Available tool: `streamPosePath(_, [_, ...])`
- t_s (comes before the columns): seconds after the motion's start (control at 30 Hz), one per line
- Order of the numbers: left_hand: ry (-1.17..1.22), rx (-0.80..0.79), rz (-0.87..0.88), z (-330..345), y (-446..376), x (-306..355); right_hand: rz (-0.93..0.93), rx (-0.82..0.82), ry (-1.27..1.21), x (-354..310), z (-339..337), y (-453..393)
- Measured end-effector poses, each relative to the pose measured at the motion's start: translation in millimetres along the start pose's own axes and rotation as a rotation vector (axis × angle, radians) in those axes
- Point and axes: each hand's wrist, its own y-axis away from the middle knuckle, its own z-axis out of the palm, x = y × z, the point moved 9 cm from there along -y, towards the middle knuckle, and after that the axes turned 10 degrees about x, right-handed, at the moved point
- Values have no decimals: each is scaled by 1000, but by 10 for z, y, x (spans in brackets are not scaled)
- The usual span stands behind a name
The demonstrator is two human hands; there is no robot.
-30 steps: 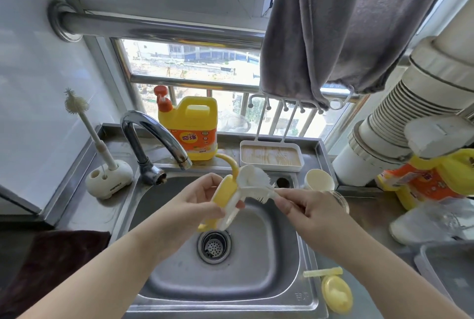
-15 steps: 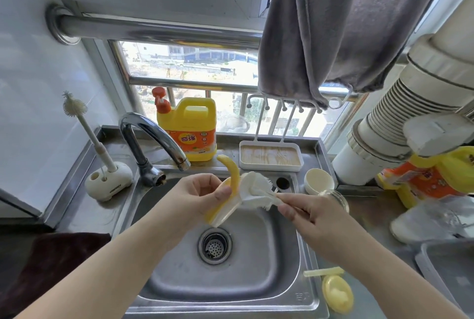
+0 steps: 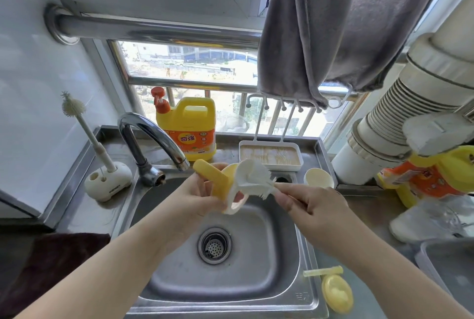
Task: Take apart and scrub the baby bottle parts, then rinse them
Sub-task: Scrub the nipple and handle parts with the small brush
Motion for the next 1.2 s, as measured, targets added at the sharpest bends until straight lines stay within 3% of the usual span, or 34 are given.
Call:
streamPosePath(0.2, [80,188,-114,-104,-44,-59,16,-33,55,32,34,14])
streamPosePath(0.3, [88,189,-78,-95,-22,-46,93,38,80,184,-25,-22])
streamPosePath(0.43, [152,162,-93,-89,-17,-72,11,14,42,9,59,27])
streamPosePath(0.6, [153,202,-91,-117,0,-73,65,64,67,183,-9,10])
streamPosePath(0.73, [96,261,-7,-209,-6,17,47,52,48,159,31,35])
streamPosePath(0.97, [-111,181,116,-173,1,78,24,8,-43,-5,103,78])
streamPosePath(1.1, [-266,216,140,-244,-8,23,110,49,69,208,14,-13])
streamPosePath(1.2, [-271,219,166,-216,-26,37,39,-9,40,46,104,21])
